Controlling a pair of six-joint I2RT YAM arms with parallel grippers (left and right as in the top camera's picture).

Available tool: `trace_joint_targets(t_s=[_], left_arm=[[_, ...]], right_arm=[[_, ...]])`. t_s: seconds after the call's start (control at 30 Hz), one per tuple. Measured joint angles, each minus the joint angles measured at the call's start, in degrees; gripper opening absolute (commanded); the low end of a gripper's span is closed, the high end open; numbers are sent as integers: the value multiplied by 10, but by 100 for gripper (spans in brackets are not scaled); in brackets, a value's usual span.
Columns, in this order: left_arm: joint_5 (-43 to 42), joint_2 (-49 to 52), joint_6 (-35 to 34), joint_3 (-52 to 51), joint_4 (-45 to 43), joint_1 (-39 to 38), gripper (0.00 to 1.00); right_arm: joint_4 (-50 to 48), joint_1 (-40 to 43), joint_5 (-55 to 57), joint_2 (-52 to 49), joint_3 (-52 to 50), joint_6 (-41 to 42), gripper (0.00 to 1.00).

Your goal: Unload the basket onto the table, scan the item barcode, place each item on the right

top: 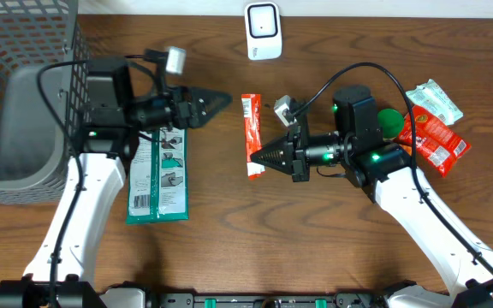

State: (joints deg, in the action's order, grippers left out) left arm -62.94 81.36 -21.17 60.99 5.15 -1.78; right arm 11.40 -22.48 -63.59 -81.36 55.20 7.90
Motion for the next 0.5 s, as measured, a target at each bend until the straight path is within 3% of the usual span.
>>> trace_joint_targets(t_s=[0.07, 0.23, 0.37, 0.5], left_arm=[[27, 0, -1, 0, 12, 12, 79], [122, 0, -10, 0, 69, 26, 79], [234, 0, -22, 16, 164, 33, 79], [372, 0, -31, 57, 225, 38, 79]], right_arm=[[38, 0, 24, 0, 6, -3, 1], [245, -8, 134, -8, 101, -48, 1], [385, -25, 275, -17, 227, -91, 1], [446, -31, 402, -45, 336, -125, 1]])
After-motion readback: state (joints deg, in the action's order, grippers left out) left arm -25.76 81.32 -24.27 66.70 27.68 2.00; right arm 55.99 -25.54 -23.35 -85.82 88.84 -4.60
